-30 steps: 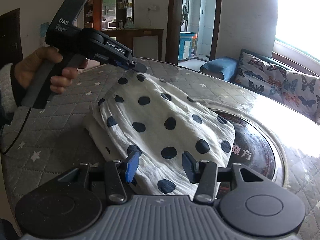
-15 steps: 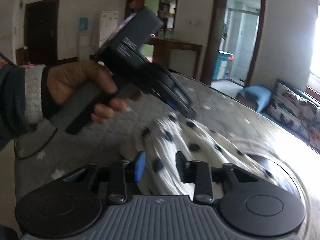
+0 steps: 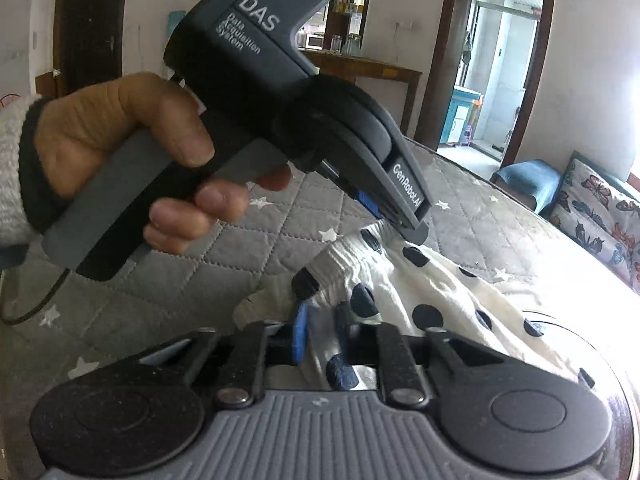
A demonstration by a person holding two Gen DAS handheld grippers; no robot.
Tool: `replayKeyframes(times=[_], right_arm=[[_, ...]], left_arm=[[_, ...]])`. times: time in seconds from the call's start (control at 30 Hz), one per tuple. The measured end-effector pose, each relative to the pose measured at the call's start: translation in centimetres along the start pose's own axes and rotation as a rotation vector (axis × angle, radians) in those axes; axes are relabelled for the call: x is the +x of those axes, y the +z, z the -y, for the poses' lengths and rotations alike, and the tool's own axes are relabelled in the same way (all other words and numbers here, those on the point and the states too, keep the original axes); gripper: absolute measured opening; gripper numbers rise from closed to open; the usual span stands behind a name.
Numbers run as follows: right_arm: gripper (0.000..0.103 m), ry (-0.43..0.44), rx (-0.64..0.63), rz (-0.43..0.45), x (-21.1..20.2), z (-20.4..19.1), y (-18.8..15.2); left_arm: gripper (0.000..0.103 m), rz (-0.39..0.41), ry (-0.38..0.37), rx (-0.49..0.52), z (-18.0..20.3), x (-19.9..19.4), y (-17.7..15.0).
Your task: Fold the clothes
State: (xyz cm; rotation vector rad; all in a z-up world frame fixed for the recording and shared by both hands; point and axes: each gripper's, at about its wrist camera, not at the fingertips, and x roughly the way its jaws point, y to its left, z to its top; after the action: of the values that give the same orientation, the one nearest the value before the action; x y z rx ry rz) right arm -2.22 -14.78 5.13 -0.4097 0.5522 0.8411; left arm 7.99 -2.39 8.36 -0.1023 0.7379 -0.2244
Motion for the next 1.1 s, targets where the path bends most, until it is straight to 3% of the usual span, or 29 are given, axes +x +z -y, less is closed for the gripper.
replayKeyframes(times=[0.1, 0.33, 0.47, 0.63, 0.83, 1.0, 1.1], right_arm=[[0.002, 0.005, 0.024, 0.028, -0.8, 0.3, 0.1], [0.003, 0.085, 0.034, 0.072, -2.1, 0.0, 0.0], [0.008, 0.089, 0.038, 0.046, -1.9, 0.0, -0.5], [0.014, 0.086, 0.146, 0.081, -5.7, 2.5, -1.4], [0.017, -0.075, 0.288, 0.078, -8.2, 8.0, -3.3], [0.017, -0.186, 0.379, 0.065, -7.1, 12.5, -4.2], [0.017, -0.194, 0.414, 0.041, -5.5, 14.8, -4.7]], left_arm=[[0.021, 0.009, -0.001, 0.009, 0.1, -0.6, 0.2], [0.022, 0.003, 0.013, -0.010, -0.5, -0.6, -0.4], [0.026, -0.007, 0.006, -0.025, -1.0, -0.2, -1.2], [0.030, 0.042, 0.013, -0.015, -1.0, -1.5, -1.1], [0.030, 0.117, 0.042, -0.004, 0.4, -3.3, -1.2], [0.030, 0.076, -0.044, 0.066, 2.9, -2.4, -2.5], [0.029, 0.043, -0.043, 0.070, 3.1, -1.3, -3.2]])
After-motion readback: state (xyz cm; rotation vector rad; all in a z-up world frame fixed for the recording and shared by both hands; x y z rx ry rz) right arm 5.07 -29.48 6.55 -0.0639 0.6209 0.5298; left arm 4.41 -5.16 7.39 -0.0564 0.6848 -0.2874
